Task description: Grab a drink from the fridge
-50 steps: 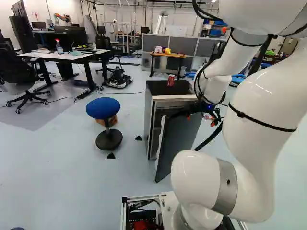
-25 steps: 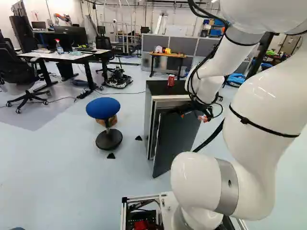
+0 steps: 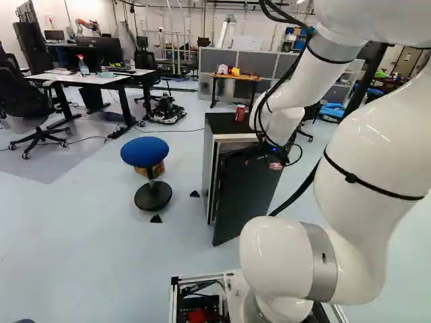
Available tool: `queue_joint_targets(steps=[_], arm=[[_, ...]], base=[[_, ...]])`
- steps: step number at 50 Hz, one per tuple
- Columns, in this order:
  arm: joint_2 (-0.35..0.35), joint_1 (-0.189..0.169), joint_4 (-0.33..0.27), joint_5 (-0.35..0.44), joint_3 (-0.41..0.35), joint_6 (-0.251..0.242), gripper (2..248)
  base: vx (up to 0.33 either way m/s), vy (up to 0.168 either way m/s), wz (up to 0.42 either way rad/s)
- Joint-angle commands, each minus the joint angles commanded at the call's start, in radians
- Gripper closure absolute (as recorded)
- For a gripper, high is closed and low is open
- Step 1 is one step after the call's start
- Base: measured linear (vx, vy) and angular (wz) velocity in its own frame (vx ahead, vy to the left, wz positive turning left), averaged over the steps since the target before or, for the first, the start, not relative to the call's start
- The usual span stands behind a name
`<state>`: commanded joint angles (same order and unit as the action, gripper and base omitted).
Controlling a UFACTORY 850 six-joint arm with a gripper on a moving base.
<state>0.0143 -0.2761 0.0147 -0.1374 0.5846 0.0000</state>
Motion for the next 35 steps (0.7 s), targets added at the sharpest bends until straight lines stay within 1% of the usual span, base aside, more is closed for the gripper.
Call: queue_joint_targets(steps=[25, 35], arm=[[0.016, 0.088, 0.0, 0.027, 0.017, 0.0, 3], [0.03, 0.112, 0.0, 0.027, 0.031, 0.0, 3]], base=[[0.0, 0.0, 0.0], [0.0, 0.0, 0.0]])
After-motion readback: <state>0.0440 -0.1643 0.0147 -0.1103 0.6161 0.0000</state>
